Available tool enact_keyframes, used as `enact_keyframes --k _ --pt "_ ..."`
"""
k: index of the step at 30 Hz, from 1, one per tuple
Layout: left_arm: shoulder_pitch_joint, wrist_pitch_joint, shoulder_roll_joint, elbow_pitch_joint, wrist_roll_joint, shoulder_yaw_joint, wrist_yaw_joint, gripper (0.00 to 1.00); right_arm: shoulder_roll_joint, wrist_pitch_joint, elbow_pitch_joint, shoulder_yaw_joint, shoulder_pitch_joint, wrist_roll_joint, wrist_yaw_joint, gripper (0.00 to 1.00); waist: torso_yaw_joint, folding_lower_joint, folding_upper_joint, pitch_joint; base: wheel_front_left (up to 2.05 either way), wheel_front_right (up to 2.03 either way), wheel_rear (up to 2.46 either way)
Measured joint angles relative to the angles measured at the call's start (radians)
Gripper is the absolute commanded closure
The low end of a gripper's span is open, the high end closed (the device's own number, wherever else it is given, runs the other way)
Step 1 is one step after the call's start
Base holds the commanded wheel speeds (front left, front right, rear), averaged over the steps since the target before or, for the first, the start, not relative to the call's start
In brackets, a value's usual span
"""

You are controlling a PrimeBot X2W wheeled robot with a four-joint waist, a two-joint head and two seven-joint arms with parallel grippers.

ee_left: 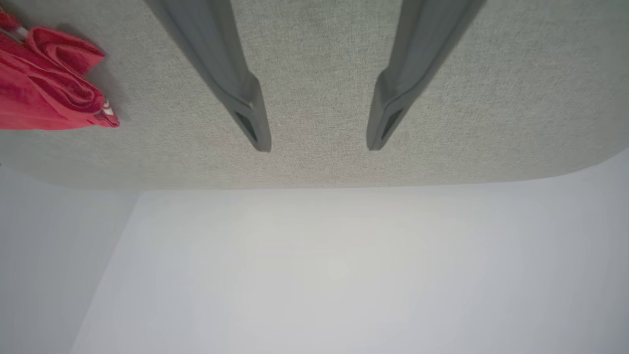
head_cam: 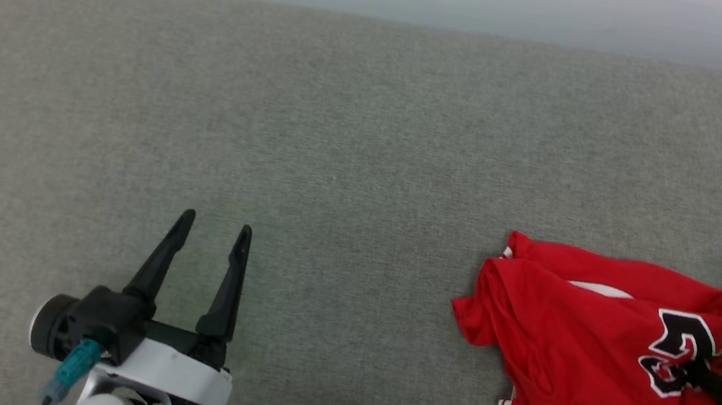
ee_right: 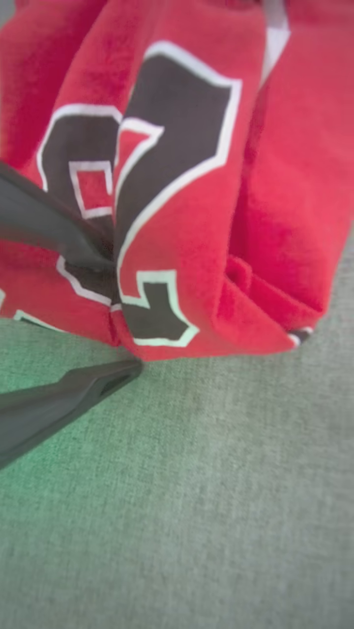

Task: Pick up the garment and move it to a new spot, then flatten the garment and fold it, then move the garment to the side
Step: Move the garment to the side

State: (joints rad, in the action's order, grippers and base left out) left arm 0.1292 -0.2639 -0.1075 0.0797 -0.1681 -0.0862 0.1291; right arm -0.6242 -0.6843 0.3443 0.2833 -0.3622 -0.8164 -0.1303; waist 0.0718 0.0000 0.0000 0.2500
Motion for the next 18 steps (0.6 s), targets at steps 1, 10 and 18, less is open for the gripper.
enact_keyframes --k 1,10,18 --pt "0.002 0.000 -0.002 0.001 -0.002 0.000 0.000 0.00 0.004 0.020 0.001 0.006 -0.007 -0.002 0.000 1.00 -0.005 0.0000 0.0000 0.003 0.00 0.00 0.00" --pt "0.046 0.000 -0.024 -0.014 -0.032 -0.016 0.000 0.00 -0.004 0.222 0.064 -0.012 -0.058 -0.029 -0.001 1.00 -0.081 0.0000 0.0000 0.025 0.00 0.00 0.00" --pt "0.140 0.000 -0.077 -0.086 -0.055 -0.082 0.000 0.00 -0.086 0.355 0.146 -0.126 -0.108 -0.034 -0.001 1.00 -0.172 0.0000 0.0000 0.070 0.00 0.00 0.00"
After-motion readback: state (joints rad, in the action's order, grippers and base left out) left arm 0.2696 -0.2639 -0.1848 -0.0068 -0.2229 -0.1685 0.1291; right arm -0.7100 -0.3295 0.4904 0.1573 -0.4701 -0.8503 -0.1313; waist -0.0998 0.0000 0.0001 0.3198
